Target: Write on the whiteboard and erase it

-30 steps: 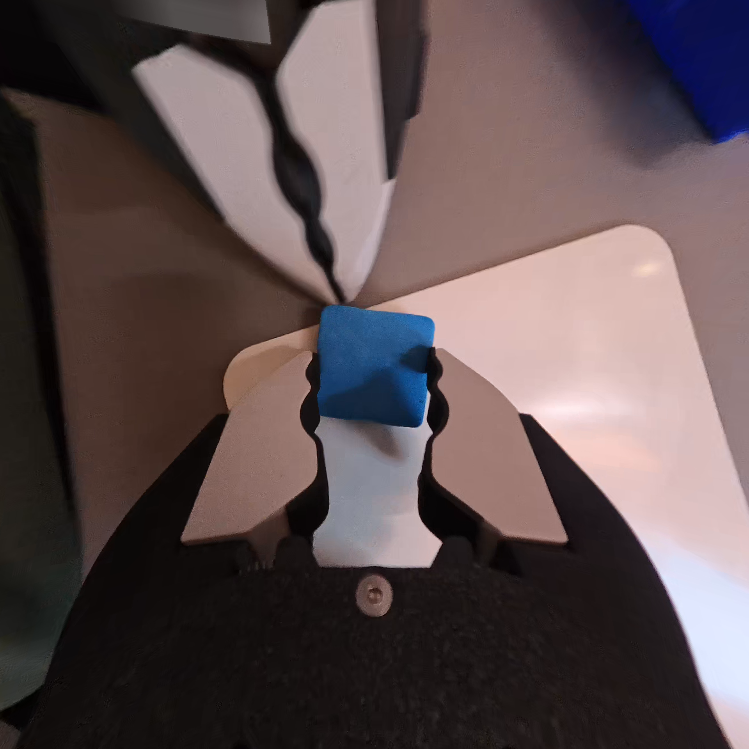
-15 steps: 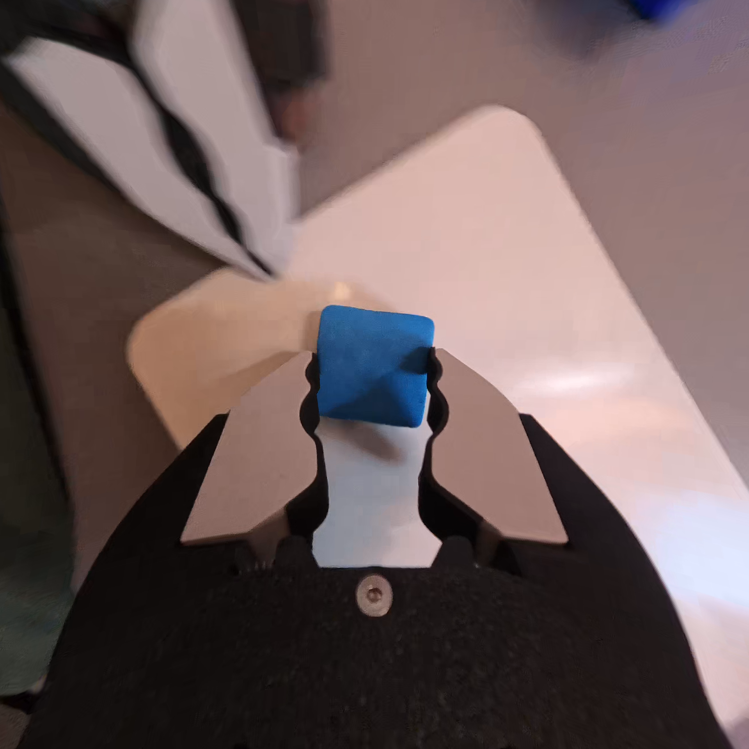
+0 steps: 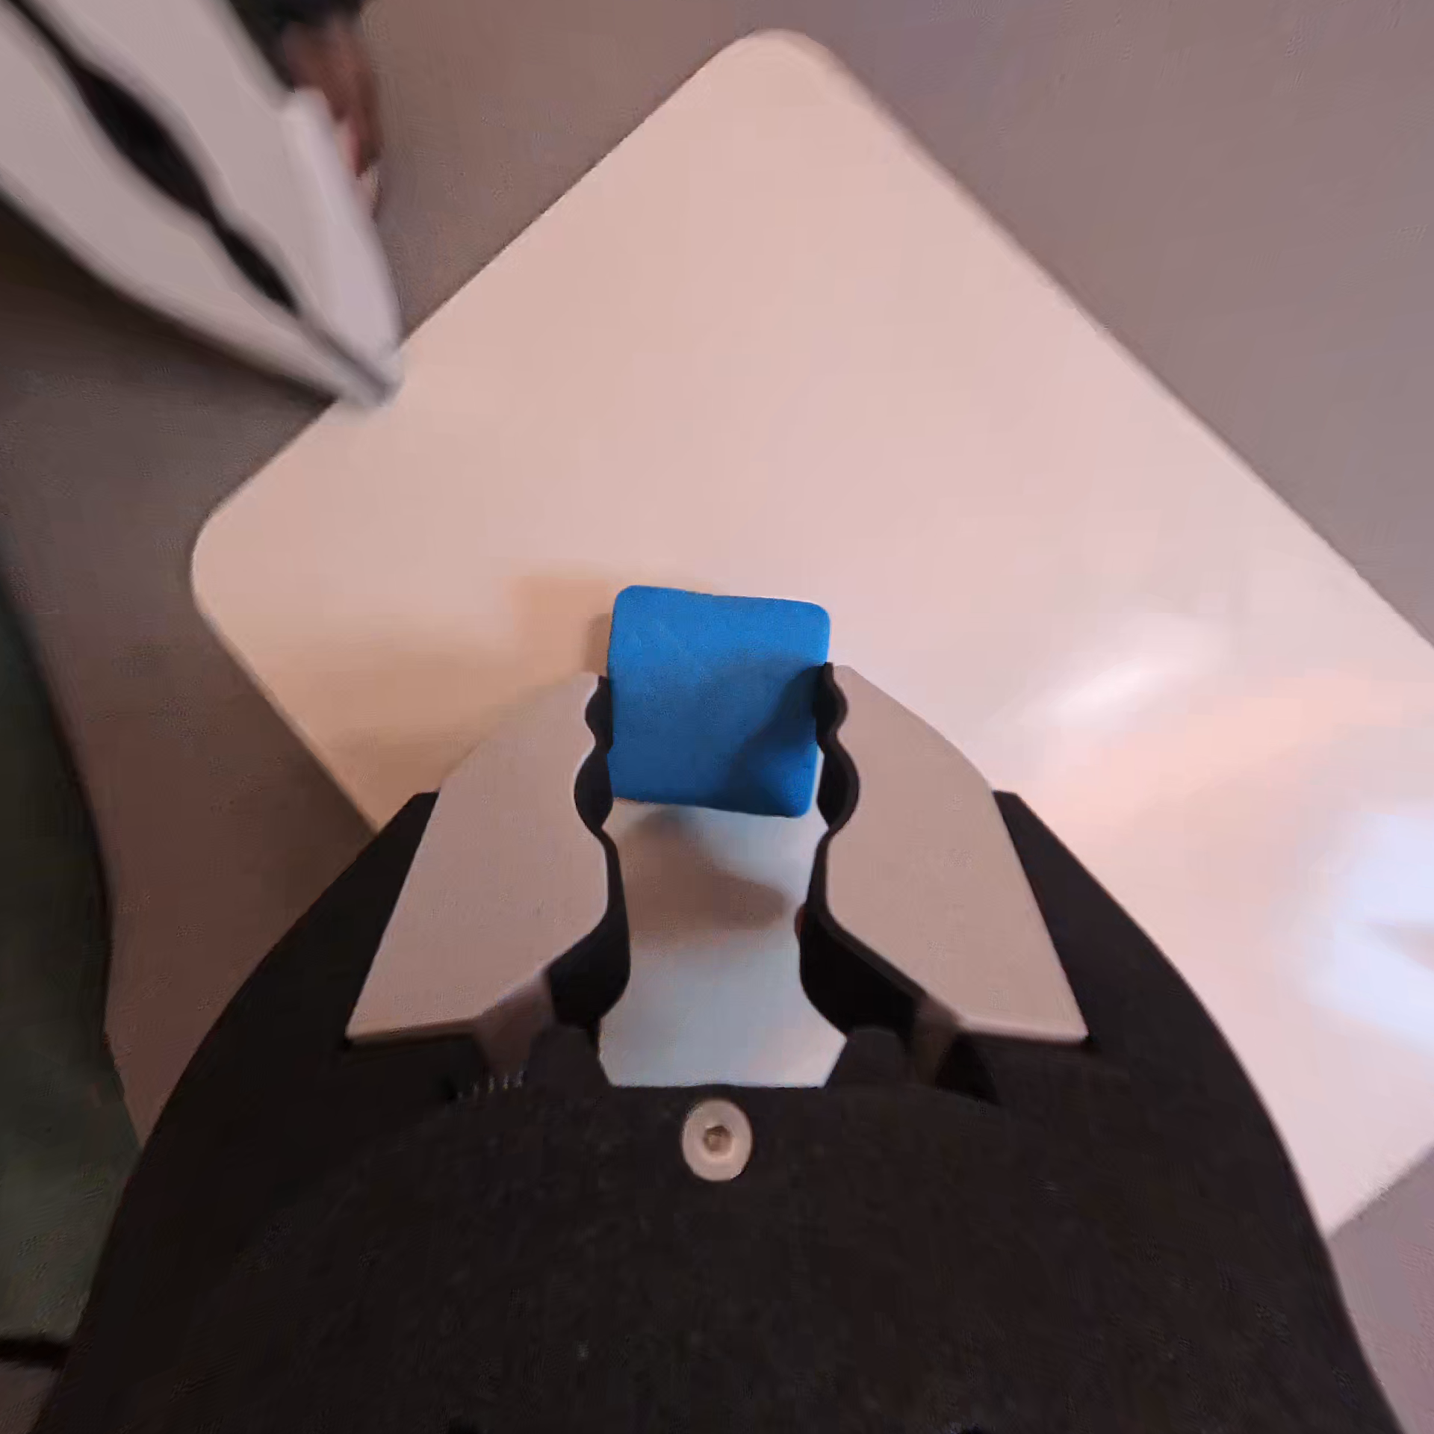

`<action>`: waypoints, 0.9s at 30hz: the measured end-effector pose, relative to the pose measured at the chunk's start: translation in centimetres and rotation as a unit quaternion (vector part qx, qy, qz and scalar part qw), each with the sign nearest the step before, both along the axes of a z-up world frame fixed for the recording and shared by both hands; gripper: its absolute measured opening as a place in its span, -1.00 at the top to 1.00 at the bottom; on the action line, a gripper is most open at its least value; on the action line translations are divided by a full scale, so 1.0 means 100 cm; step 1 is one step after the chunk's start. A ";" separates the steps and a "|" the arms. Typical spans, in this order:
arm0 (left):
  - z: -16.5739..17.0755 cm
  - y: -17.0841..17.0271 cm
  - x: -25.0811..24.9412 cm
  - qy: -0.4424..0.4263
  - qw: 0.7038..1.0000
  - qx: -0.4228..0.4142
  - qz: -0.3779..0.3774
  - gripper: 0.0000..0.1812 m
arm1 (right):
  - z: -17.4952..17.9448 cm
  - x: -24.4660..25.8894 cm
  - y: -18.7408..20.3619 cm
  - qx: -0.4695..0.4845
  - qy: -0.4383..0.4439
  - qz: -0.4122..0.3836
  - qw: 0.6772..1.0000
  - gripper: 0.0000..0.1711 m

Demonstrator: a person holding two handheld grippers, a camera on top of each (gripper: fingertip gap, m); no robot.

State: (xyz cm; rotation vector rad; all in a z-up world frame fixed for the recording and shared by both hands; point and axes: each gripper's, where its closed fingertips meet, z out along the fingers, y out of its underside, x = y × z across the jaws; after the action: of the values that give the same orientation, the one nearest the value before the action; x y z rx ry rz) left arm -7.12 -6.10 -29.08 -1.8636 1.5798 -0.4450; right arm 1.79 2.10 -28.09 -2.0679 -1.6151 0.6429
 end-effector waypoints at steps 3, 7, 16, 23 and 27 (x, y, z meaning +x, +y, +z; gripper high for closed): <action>0.000 0.001 -0.001 -0.007 1.000 0.001 0.004 1.00 | -0.001 0.035 -0.002 0.013 -0.050 -0.013 0.999 0.40; 0.001 0.002 -0.002 -0.018 1.000 0.008 0.005 1.00 | 0.008 0.132 0.097 0.030 -0.038 -0.220 0.974 0.40; 0.015 0.024 -0.012 -0.072 0.996 0.014 0.049 1.00 | 0.096 0.175 0.200 0.126 0.121 -0.370 0.913 0.40; 0.011 0.033 -0.018 -0.076 0.995 0.019 0.061 1.00 | 0.106 0.099 0.190 0.128 0.193 -0.305 0.924 0.40; 0.008 0.035 -0.017 -0.076 0.995 0.014 0.057 1.00 | 0.056 0.059 0.198 0.104 0.105 -0.306 0.941 0.40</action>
State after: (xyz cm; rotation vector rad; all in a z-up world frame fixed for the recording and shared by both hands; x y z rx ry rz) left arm -8.82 -2.61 -28.27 -1.8429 1.3644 -0.4998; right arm 7.68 21.88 -22.53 -2.0947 -0.8077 0.4253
